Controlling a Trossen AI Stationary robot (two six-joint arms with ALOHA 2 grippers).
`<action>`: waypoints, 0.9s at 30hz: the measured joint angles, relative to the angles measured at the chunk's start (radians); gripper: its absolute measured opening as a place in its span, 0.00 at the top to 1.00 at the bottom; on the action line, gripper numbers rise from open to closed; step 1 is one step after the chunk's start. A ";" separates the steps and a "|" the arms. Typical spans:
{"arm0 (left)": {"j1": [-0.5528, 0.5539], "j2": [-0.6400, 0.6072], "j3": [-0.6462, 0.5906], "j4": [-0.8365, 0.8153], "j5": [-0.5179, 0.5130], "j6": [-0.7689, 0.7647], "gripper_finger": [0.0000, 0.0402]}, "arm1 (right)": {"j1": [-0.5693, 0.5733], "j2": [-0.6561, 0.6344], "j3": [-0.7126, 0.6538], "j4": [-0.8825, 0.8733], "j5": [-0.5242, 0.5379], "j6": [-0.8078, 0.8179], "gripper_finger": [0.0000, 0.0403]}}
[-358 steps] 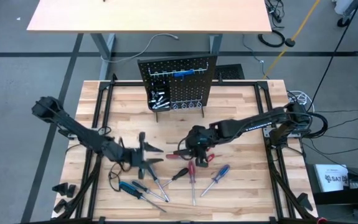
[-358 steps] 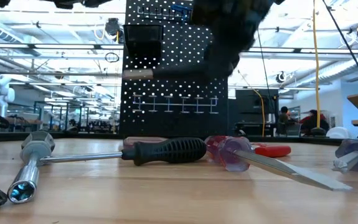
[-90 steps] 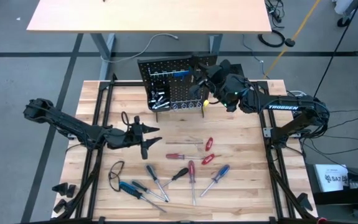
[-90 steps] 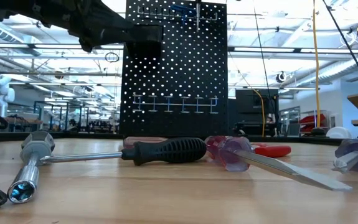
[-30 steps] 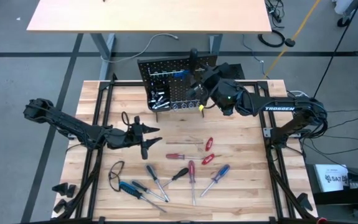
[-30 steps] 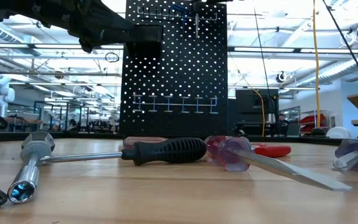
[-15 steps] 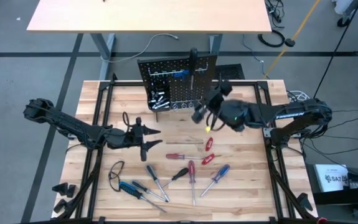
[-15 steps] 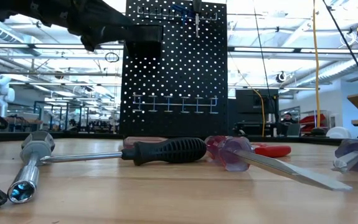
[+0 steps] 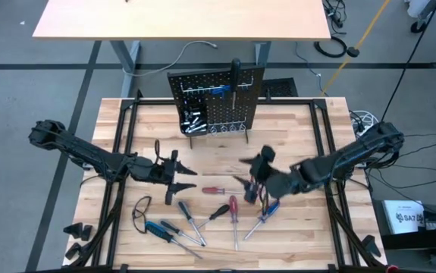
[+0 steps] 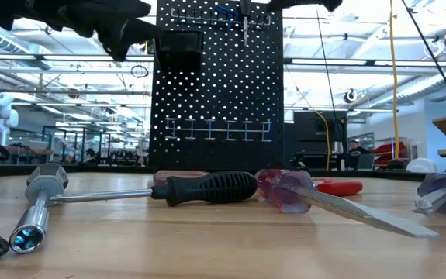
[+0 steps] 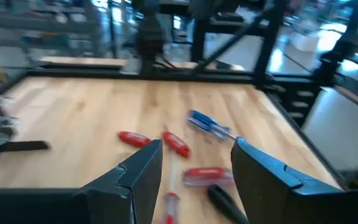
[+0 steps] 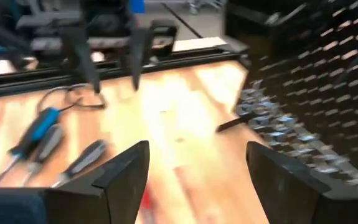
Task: Hang tools onto peg board
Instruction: Hang the blue-black screwdriver on the pegboard
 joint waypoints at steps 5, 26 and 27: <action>-0.059 0.015 0.001 -0.076 0.033 -0.074 0.52 | 0.039 0.000 -0.214 0.290 -0.125 -0.016 0.36; -0.274 0.521 0.224 -0.033 0.019 -0.258 0.52 | 0.011 0.002 -0.366 0.437 -0.201 0.000 0.36; -0.271 0.535 0.265 -0.084 0.017 -0.260 0.52 | 0.011 0.002 -0.366 0.437 -0.202 0.000 0.36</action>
